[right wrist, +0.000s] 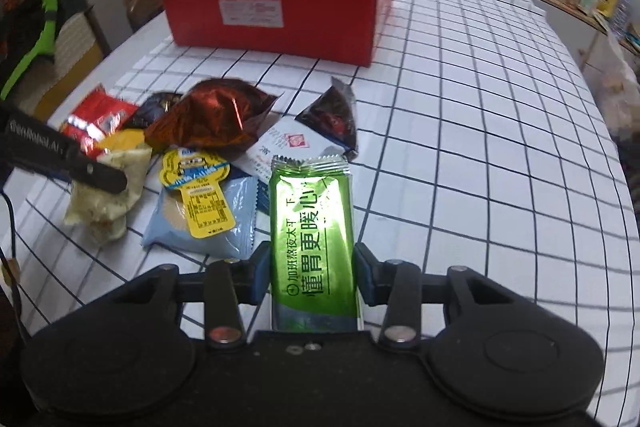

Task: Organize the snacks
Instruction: 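Grasp the cream bread bag with left tool while right tool grasps green stick packet, then carry both packets into the red box and open both tools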

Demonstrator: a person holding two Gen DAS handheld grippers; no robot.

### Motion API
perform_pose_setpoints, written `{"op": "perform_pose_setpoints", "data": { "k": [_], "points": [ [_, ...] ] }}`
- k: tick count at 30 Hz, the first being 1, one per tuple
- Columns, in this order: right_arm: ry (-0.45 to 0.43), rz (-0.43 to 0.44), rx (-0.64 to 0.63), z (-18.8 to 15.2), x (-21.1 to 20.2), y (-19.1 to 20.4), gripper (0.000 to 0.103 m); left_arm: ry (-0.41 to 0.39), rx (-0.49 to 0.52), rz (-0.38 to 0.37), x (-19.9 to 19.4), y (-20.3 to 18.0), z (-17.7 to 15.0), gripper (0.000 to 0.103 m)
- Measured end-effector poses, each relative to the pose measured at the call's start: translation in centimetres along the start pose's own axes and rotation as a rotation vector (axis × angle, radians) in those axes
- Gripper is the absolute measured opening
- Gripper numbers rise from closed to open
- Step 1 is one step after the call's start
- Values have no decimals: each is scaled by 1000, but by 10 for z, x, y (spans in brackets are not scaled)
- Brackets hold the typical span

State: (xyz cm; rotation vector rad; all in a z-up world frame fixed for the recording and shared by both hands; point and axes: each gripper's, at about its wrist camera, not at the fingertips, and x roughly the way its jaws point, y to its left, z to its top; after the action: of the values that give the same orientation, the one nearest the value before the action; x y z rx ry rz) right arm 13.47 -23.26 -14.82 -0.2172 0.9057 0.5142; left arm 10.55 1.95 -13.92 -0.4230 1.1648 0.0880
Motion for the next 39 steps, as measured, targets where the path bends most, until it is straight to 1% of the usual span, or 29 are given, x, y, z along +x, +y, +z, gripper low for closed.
{"op": "perform_pose_setpoints", "data": {
  "k": [2, 6, 12, 15, 22, 26, 31, 39],
  "points": [
    [-14, -8, 21, 0, -9, 1, 42, 3, -4, -16, -4, 3, -1, 31],
    [-43, -25, 53, 3, -28, 3, 42, -19, 17, -33, -17, 6, -5, 31],
    [-109, -34, 74, 21, -56, 11, 42, -61, 51, -66, -42, 9, -4, 31],
    [-145, -25, 67, 36, -70, 18, 42, -101, 95, -74, -60, 5, 3, 31],
    [-223, -19, 12, 77, -92, 33, 42, -229, 172, -73, -105, -6, 32, 31],
    [-239, -1, 3, 103, -90, 34, 42, -282, 205, -52, -117, -14, 56, 31],
    [-243, 16, 0, 141, -75, 27, 42, -326, 235, -18, -121, -22, 89, 31],
    [-218, 34, -18, 201, -35, 11, 42, -338, 280, 56, -101, -40, 150, 31]
  ]
}}
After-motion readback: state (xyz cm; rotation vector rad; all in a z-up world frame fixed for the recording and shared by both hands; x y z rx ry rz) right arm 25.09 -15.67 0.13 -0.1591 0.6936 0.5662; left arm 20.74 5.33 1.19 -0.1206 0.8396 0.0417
